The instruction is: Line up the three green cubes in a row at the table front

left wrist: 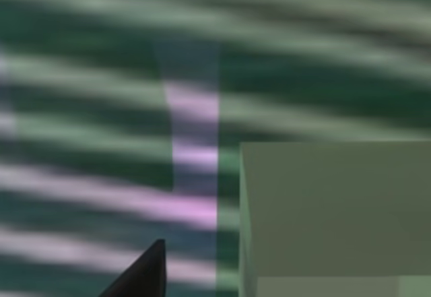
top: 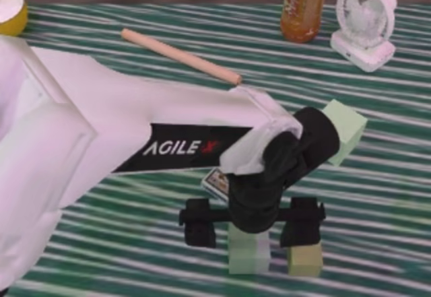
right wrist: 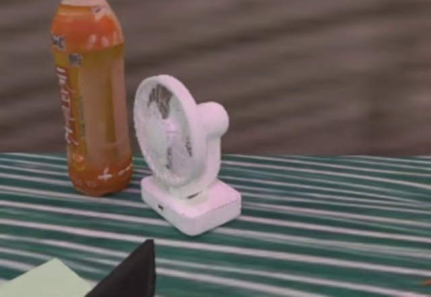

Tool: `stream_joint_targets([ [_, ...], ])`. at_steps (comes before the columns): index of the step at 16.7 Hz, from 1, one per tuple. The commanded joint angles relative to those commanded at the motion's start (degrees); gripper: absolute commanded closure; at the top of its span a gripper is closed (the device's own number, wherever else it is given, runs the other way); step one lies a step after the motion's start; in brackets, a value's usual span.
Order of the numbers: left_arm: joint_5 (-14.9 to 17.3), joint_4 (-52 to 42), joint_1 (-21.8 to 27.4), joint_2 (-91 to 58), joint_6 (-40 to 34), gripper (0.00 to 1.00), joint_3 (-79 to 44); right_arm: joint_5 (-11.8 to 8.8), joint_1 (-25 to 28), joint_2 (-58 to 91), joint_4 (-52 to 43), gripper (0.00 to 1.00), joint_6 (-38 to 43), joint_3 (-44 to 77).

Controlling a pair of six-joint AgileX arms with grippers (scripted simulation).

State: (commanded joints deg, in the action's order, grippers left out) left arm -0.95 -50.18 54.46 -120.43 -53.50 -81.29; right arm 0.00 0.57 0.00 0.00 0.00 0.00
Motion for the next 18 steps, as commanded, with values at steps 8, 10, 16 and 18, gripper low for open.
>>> stream_joint_targets([
  [8, 0.0, -6.3, -0.5, 2.0, -0.4, 0.00, -4.1, 0.0, 0.0, 0.0, 0.0, 0.00, 0.0, 0.0],
  [10, 0.0, -10.7, -0.7, 3.4, -0.4, 0.00, -6.7, 0.0, 0.0, 0.0, 0.0, 0.00, 0.0, 0.0],
  [16, 0.0, -14.0, -0.6, 4.8, -0.3, 0.00, -9.0, 0.0, 0.0, 0.0, 0.0, 0.00, 0.0, 0.0],
  [18, -0.1, -13.7, -0.9, 5.4, -0.3, 0.00, -8.5, 0.0, 0.1, 0.6, -0.4, 0.00, -0.2, 0.6],
])
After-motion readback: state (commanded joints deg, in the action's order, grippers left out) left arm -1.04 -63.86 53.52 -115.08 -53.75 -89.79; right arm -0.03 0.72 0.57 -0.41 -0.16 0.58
